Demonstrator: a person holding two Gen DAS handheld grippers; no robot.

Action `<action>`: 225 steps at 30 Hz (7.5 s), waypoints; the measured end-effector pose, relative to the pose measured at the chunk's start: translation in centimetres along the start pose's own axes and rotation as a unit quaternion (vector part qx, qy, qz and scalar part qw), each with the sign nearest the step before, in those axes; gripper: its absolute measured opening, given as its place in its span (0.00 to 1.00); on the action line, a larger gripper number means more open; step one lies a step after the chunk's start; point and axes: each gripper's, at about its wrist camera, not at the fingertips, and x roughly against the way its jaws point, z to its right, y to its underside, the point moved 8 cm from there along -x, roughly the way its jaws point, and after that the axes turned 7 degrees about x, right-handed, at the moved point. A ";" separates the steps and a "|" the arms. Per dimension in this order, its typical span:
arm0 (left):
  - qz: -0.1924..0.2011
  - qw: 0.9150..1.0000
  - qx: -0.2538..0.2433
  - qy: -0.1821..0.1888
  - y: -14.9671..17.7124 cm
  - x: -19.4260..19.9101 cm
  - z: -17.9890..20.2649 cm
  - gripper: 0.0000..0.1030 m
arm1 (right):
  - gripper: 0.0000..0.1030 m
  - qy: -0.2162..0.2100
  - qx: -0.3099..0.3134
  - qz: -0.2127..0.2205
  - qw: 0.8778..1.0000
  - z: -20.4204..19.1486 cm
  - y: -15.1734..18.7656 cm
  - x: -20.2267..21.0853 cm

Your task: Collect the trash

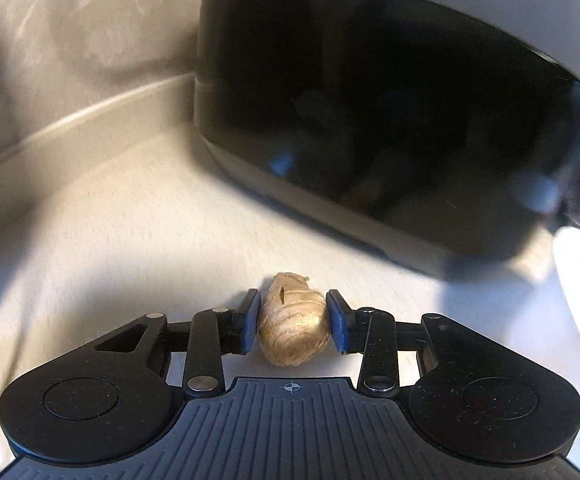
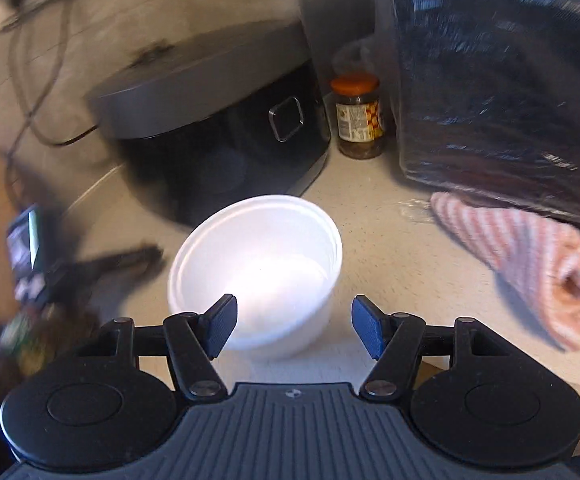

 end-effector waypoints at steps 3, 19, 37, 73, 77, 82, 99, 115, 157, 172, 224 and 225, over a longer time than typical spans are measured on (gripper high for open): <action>-0.001 1.000 0.013 0.015 1.8 2.4 0.2 0.39 | 0.62 0.018 0.000 -0.010 1.000 0.6 -0.3 -2.5; 0.021 0.985 0.153 0.072 10.2 17.4 -0.9 0.39 | 0.17 -0.123 0.053 -0.073 0.988 -5.0 5.1 -0.6; 0.022 0.981 0.180 0.069 12.2 20.9 -2.2 0.39 | 0.35 -0.141 0.073 -0.085 0.984 -6.9 8.4 1.1; -0.015 0.990 0.103 0.091 13.8 21.9 5.6 0.40 | 0.14 -0.155 -0.077 -0.076 0.982 1.1 11.7 5.1; -0.001 0.994 0.091 0.055 14.3 23.1 4.4 0.40 | 0.14 -0.160 -0.070 -0.089 0.981 -0.5 12.1 3.7; 0.006 0.995 0.100 0.029 14.7 24.2 2.5 0.39 | 0.14 -0.175 -0.043 -0.091 0.979 -3.5 11.4 2.7; 0.041 0.990 0.128 0.043 14.6 27.9 0.7 0.40 | 0.56 -0.157 0.064 -0.058 0.984 -6.8 12.4 3.9; 0.037 0.992 0.114 0.037 15.1 28.4 2.7 0.40 | 0.26 -0.209 0.007 -0.134 0.969 -5.8 17.5 4.9; -0.324 0.939 0.103 0.056 47.3 6.2 21.5 0.40 | 0.33 -0.014 -0.223 -0.220 0.949 26.2 48.1 1.3; -0.151 0.977 -0.014 0.151 39.6 22.7 19.9 0.41 | 0.51 0.051 -0.087 -0.044 0.994 14.7 40.7 11.9; 0.099 0.983 0.084 -0.130 29.9 39.7 8.9 0.17 | 0.85 -0.105 0.204 0.100 0.968 -6.9 24.2 18.7; 0.097 0.983 0.086 -0.129 30.0 39.6 8.8 0.17 | 0.85 -0.104 0.204 0.098 0.968 -6.8 24.4 18.7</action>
